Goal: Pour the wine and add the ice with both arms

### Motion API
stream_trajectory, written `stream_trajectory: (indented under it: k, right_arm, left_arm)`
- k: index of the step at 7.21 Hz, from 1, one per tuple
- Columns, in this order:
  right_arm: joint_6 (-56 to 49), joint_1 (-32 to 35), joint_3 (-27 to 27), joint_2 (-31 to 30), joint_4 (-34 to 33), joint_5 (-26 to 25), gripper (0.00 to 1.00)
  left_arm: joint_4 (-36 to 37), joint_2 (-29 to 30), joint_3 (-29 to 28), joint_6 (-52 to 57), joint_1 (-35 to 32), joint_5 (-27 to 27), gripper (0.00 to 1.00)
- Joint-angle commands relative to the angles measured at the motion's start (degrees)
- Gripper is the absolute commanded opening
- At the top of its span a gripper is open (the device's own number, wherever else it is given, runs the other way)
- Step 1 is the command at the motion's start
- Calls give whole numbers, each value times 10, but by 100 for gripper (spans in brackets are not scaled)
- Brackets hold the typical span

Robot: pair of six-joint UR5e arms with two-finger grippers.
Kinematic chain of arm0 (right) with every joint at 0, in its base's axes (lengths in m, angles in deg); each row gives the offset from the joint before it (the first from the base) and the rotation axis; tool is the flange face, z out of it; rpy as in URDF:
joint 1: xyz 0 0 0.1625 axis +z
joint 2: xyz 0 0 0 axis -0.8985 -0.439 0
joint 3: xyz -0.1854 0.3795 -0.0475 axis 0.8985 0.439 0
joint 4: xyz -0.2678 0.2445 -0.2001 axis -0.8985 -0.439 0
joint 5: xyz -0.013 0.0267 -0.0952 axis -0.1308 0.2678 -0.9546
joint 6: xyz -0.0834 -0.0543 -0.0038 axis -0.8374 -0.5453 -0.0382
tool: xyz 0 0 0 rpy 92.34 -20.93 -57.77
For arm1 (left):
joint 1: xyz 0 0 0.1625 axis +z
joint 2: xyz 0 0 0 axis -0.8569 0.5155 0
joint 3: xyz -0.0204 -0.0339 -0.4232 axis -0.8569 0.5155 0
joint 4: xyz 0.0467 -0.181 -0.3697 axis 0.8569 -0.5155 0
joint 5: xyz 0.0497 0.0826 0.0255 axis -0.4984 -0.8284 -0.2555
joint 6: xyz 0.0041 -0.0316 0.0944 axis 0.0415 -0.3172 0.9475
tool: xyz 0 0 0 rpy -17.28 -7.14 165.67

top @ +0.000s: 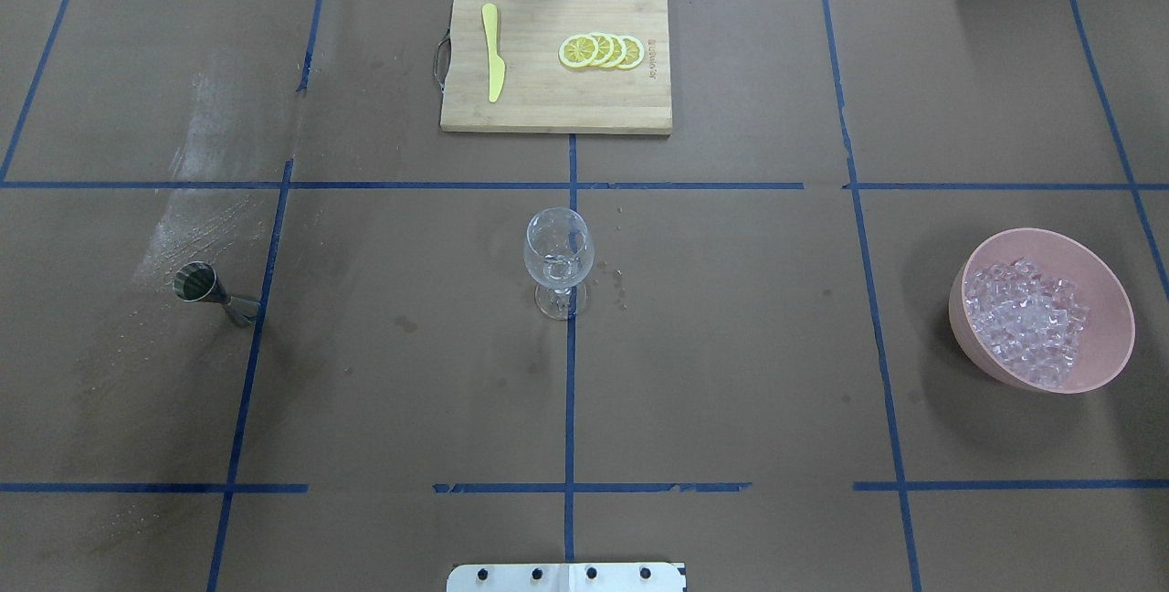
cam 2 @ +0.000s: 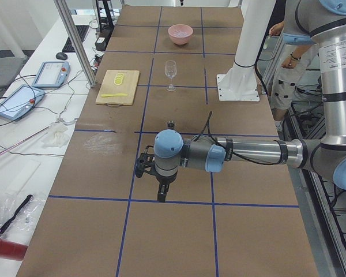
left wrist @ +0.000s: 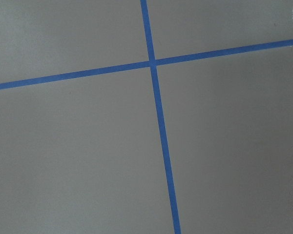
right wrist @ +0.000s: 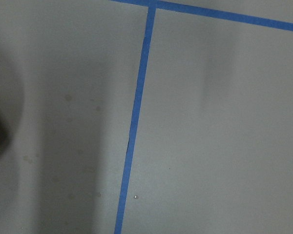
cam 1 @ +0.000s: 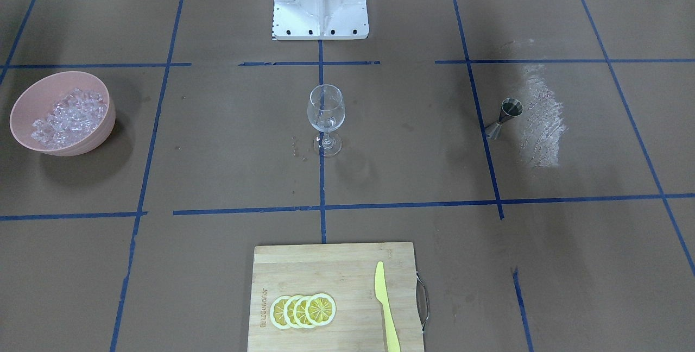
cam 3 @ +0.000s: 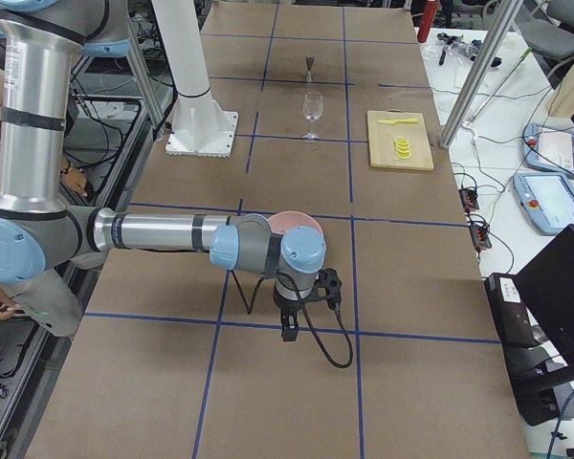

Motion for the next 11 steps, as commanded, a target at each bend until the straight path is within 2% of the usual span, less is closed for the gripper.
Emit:
stream_trajectory:
  k: [1, 3, 4, 6, 7, 8, 9, 10, 11]
  right_arm:
    - [1, 0, -3, 5, 0, 0, 100]
    - [-1, -1, -7, 7, 16, 0, 100]
    - [4, -1, -4, 2, 71, 1, 100]
    - [7, -3, -7, 4, 131, 4, 100]
    - [8, -12, -7, 4, 180, 4, 100]
    - [7, -33, -8, 9, 188, 0, 100]
    - [8, -46, -10, 24, 191, -5, 100]
    - [14, -47, -18, 25, 191, -4, 100]
    - [25, -47, -18, 21, 192, -4, 100]
  left_arm:
    - [0, 0, 21, 0, -3, -3, 100]
    - [-7, 0, 25, 2, -4, -11, 100]
    - [-26, 0, 34, 1, 1, -67, 100]
    - [-95, 14, 42, -3, 1, -77, 100]
    - [-153, 21, 42, -4, 1, -75, 100]
    - [-221, 23, 37, -4, 1, -75, 100]
    - [-348, 39, 23, -6, 3, -76, 100]
    - [-488, 49, -27, -24, 3, -73, 100]
    - [-523, 55, -32, -134, 10, -20, 100]
